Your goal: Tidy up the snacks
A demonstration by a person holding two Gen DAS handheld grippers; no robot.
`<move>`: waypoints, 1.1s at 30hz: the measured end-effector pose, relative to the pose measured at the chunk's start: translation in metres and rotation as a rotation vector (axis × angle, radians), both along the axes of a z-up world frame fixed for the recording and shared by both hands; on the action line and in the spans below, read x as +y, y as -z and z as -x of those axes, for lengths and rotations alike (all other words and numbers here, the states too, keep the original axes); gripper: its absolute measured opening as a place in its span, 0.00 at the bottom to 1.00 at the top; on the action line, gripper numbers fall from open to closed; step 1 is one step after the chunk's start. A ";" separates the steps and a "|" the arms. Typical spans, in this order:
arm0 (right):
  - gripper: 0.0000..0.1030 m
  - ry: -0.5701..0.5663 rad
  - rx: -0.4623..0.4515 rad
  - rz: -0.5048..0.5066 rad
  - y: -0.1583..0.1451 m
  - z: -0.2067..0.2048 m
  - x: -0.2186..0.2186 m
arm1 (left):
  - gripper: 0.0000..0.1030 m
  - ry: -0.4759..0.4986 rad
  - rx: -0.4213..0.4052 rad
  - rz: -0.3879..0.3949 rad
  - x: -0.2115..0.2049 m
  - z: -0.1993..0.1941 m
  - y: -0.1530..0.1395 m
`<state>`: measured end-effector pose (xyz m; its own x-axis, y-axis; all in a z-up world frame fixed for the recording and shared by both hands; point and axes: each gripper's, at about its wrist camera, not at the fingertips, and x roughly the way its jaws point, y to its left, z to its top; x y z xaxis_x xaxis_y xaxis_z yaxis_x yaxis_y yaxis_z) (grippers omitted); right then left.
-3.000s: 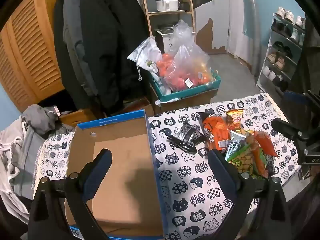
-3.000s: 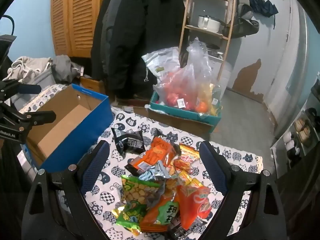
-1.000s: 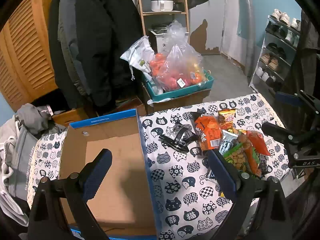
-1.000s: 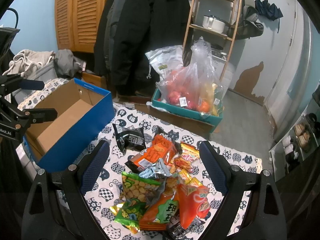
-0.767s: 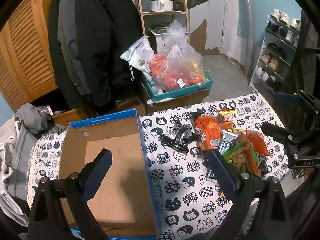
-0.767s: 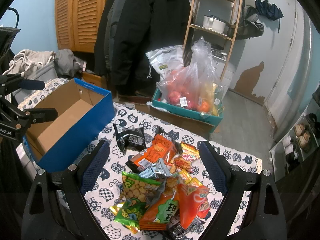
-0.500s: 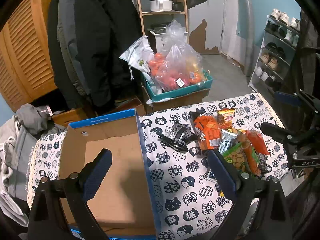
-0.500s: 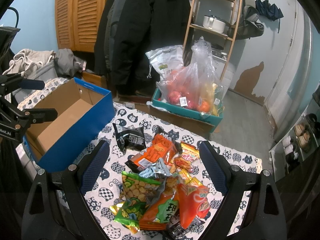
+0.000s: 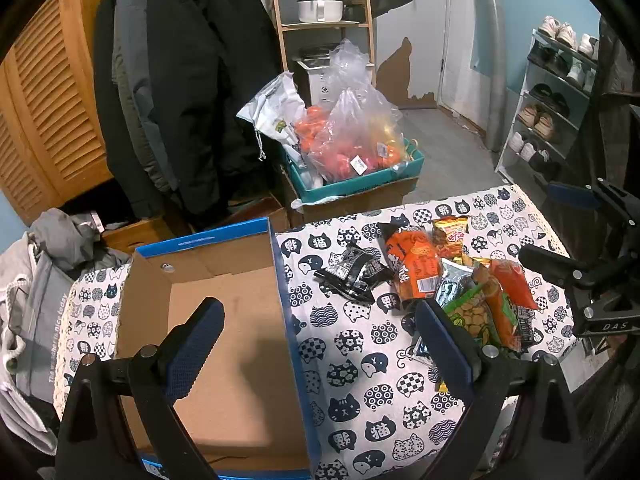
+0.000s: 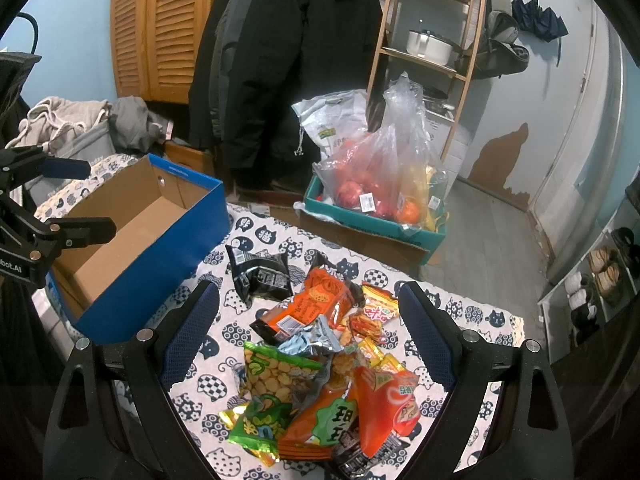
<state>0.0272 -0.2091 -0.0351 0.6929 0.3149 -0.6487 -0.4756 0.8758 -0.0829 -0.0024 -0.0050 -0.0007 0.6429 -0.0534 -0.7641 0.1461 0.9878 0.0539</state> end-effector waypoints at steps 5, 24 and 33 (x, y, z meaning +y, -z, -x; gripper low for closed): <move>0.87 0.000 0.001 0.001 -0.002 -0.001 0.000 | 0.95 0.000 0.000 -0.001 0.000 0.000 0.000; 0.87 -0.001 0.002 0.004 -0.012 -0.007 0.002 | 0.95 -0.001 0.001 -0.001 0.000 0.000 0.000; 0.87 0.004 0.005 0.011 -0.007 -0.002 -0.001 | 0.95 0.002 0.013 0.003 -0.003 0.000 0.002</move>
